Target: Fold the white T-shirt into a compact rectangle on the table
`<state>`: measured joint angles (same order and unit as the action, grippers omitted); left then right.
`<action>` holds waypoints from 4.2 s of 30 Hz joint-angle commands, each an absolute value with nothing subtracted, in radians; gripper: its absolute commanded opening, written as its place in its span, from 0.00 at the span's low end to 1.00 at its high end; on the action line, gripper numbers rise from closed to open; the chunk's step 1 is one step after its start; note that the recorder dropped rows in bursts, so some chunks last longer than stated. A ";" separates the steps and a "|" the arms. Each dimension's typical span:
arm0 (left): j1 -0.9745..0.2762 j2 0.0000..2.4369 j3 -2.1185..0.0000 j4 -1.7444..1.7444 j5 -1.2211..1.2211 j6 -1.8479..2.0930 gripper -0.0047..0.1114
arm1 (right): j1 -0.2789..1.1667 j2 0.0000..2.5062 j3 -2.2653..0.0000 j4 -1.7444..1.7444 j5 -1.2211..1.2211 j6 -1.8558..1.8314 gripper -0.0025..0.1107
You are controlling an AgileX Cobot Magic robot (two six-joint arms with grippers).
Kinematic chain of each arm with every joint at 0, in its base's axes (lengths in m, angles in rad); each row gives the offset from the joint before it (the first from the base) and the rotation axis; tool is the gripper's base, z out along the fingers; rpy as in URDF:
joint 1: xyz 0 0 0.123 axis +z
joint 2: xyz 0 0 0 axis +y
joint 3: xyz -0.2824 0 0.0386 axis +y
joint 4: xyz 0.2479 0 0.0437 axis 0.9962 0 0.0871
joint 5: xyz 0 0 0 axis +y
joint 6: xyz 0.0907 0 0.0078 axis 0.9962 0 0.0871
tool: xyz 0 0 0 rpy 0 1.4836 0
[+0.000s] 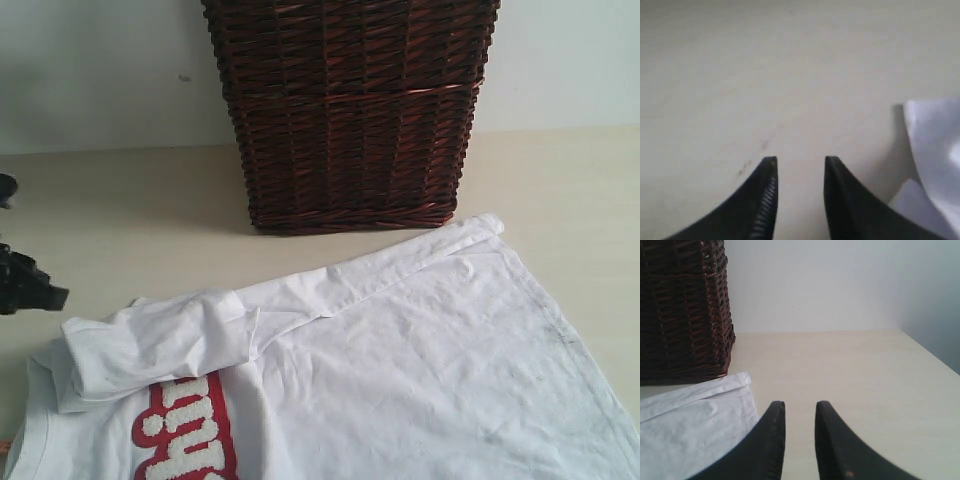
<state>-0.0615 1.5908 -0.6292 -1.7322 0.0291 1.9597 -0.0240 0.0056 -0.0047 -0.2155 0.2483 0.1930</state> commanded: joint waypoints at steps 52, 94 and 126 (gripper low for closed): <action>-0.005 1.640 -0.622 -1.324 0.556 1.381 0.16 | -0.023 0.000 0.000 -0.214 0.244 0.185 0.23; 0.001 2.003 -1.108 -1.744 0.306 1.825 0.32 | -0.023 0.000 0.000 -0.214 0.244 0.185 0.23; -0.113 2.185 -1.309 -1.543 0.504 1.664 0.50 | -0.023 0.000 0.000 -0.214 0.244 0.185 0.23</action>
